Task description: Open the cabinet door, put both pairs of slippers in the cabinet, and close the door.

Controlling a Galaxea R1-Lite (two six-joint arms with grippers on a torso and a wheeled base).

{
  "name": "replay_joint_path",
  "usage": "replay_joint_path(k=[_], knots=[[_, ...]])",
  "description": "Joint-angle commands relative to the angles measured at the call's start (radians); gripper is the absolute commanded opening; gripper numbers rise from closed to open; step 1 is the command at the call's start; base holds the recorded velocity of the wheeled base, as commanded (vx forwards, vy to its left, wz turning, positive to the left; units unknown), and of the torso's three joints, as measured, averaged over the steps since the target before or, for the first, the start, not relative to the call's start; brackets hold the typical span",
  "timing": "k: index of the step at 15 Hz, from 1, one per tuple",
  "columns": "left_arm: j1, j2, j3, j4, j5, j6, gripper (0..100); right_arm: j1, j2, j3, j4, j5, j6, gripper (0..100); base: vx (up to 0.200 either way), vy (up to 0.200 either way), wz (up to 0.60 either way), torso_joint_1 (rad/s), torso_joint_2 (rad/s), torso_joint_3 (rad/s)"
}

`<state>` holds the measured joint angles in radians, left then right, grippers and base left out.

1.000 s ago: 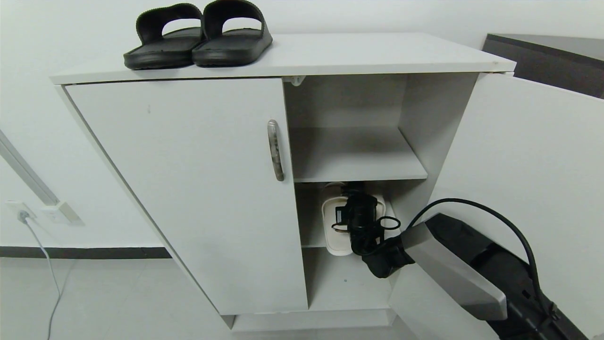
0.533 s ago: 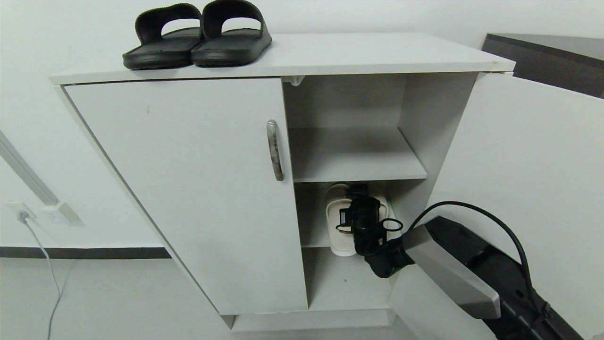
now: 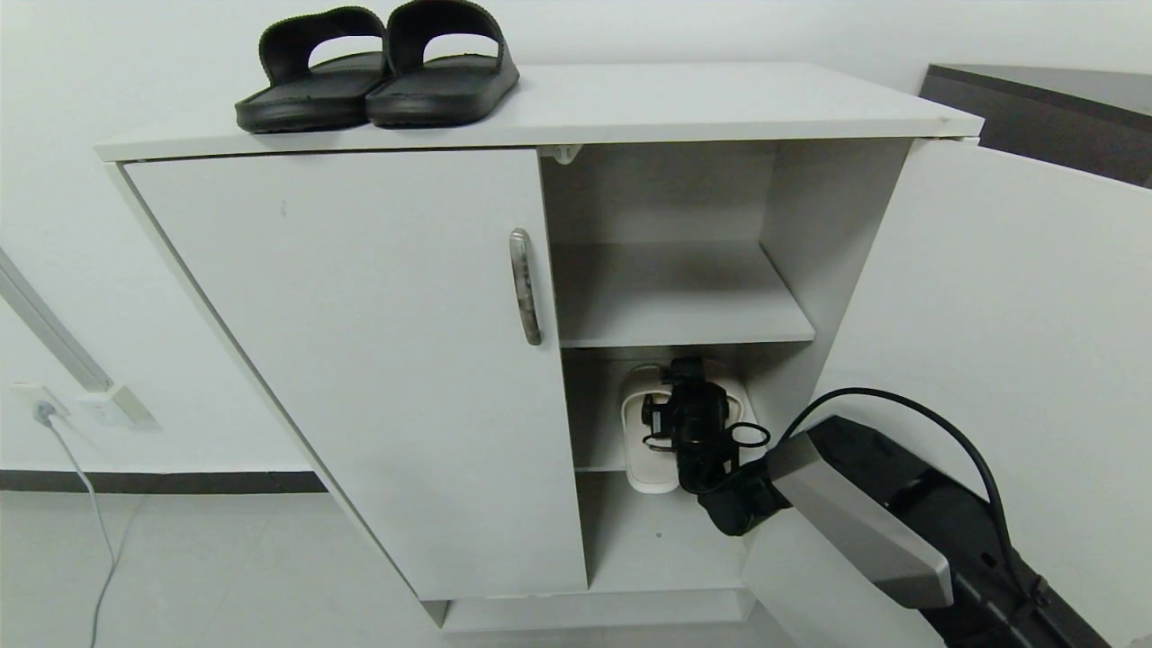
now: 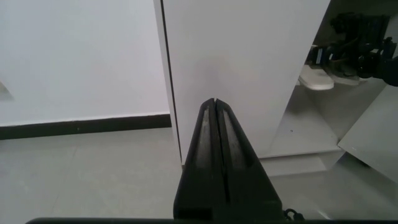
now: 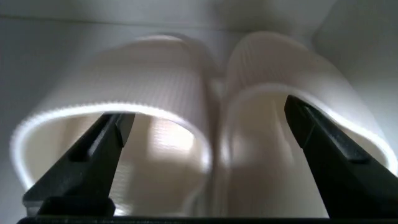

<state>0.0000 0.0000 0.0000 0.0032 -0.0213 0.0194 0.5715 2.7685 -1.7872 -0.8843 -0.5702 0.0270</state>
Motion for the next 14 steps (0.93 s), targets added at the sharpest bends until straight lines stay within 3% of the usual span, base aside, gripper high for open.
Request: replay_joint_path(k=[1, 5, 10, 14], knots=[[0.000, 0.000, 0.000, 0.000, 0.000, 0.001, 0, 0.007, -0.064, 0.103, -0.039, 0.000, 0.001, 100, 0.000, 0.000, 0.00, 0.000, 0.00, 0.000], [0.000, 0.000, 0.000, 0.000, 0.000, -0.001, 0, 0.054, -0.193, 0.358, -0.151, -0.023, 0.004, 100, 0.000, 0.000, 0.00, 0.000, 0.00, 0.000], [0.000, 0.000, 0.000, 0.000, 0.000, 0.001, 0, 0.111, -0.342, 0.807, -0.427, -0.037, 0.008, 100, 0.000, 0.000, 0.00, 0.000, 0.00, 0.000], [0.000, 0.002, 0.000, 0.000, 0.000, 0.001, 0, 0.125, -0.343, 0.917, -0.536, -0.037, 0.010, 100, 0.000, 0.000, 0.00, 0.000, 0.00, 0.000]])
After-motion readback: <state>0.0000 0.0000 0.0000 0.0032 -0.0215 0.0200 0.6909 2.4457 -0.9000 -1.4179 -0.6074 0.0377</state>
